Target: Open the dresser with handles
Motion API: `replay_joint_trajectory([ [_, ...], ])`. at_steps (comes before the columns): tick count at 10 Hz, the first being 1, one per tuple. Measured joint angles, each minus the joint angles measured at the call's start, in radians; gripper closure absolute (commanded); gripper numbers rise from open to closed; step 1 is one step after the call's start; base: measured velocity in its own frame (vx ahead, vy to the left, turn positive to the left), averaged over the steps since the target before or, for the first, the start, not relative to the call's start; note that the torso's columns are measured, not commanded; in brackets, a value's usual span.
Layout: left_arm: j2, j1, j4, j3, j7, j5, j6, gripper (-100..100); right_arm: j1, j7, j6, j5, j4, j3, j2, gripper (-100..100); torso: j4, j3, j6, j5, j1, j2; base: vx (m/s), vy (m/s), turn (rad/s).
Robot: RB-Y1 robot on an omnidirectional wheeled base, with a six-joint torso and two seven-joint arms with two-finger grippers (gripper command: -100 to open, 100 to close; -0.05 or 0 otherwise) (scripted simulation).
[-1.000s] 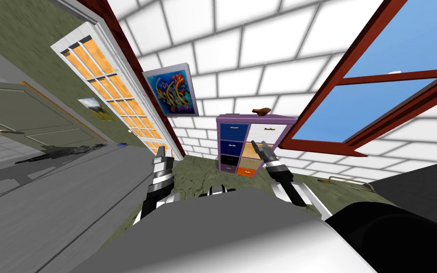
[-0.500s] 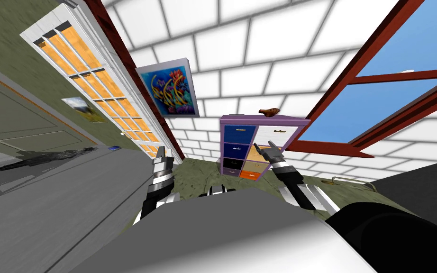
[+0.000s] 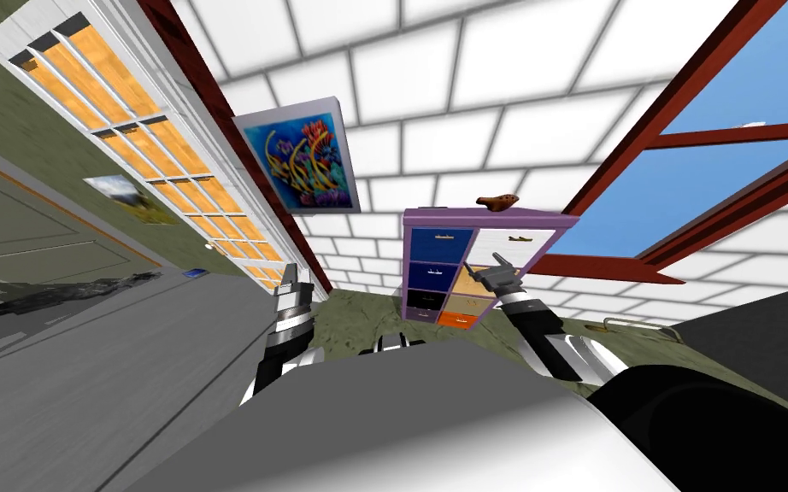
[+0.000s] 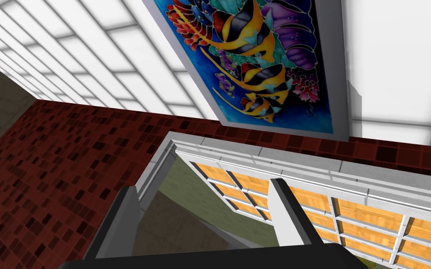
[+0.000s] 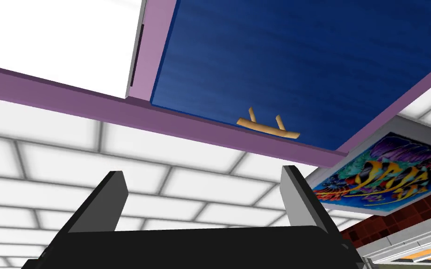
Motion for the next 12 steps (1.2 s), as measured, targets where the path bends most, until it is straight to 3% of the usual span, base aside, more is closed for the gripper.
replay_joint_trajectory([
  [6, 0.000, 0.000, 0.000, 0.000, 0.000, 0.000, 0.000, 0, 0.060, 0.164, 0.059, 0.172, -0.017, -0.085, -0.074, -100, 0.002, 0.004, 0.000, -0.001, -0.004, 0.007, 0.124, 0.098, -0.051],
  [12, 0.000, 0.000, 0.000, 0.000, 0.000, 0.000, 0.000, 0, 0.096, 0.283, 0.100, 0.295, -0.024, -0.152, -0.170, -100, 0.001, 0.002, 0.000, -0.001, -0.003, 0.003, 0.089, 0.078, -0.034],
])
